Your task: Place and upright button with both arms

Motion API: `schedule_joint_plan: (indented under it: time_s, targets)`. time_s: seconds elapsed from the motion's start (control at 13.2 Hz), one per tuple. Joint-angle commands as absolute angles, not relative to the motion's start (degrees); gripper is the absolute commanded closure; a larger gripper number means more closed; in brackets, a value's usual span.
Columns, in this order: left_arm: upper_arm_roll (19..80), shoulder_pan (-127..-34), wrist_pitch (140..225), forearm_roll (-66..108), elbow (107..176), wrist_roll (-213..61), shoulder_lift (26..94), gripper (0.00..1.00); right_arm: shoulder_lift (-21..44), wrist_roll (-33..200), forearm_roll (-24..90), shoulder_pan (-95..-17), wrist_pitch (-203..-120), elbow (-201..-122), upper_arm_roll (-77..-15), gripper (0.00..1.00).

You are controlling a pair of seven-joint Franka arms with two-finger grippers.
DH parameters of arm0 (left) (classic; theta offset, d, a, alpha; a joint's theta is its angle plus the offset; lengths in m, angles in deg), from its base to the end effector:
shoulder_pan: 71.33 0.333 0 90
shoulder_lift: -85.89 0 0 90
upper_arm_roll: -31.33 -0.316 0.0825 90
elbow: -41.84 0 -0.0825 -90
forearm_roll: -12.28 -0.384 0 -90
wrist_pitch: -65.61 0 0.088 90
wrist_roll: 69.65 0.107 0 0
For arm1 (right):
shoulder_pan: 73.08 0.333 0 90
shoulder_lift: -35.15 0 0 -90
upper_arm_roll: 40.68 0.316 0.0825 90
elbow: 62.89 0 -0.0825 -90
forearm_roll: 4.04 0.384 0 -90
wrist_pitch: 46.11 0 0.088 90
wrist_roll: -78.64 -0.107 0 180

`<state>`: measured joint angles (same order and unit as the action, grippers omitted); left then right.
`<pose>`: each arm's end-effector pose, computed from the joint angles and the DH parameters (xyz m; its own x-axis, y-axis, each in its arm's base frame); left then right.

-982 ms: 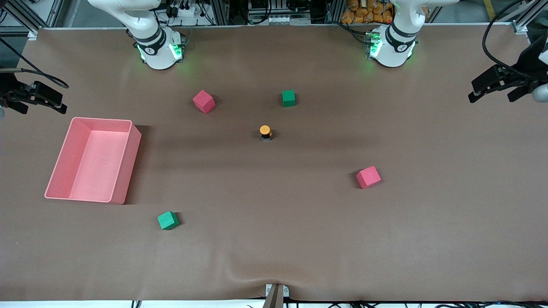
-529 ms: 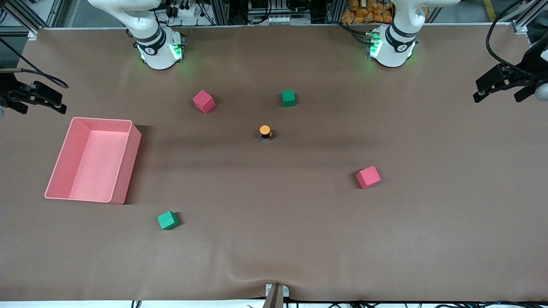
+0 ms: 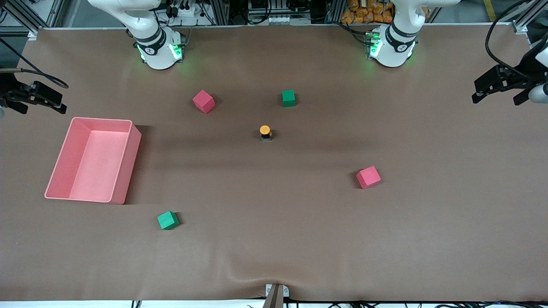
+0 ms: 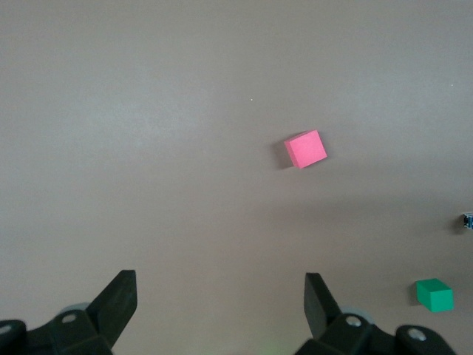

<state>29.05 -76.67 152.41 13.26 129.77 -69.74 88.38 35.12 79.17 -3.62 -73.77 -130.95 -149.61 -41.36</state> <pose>0.5346 -0.0299 0.6602 0.9983 -0.0527 0.0237 -0.0532 -0.9984 0.0188 0.5456 -0.0122 0.6432 0.9993 -0.0140 -0.0333 -0.0142 -0.9999 -0.0076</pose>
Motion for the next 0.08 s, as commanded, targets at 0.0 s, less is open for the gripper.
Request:
schedule_joint_plan:
  time_s: [0.0]
  targets:
    - [28.8, -76.7, 152.3, 12.3, 129.4, -69.8, 88.3, 0.00, 36.6, 78.9, -4.1, -74.0, -131.0, -151.0, -41.2, 0.00]
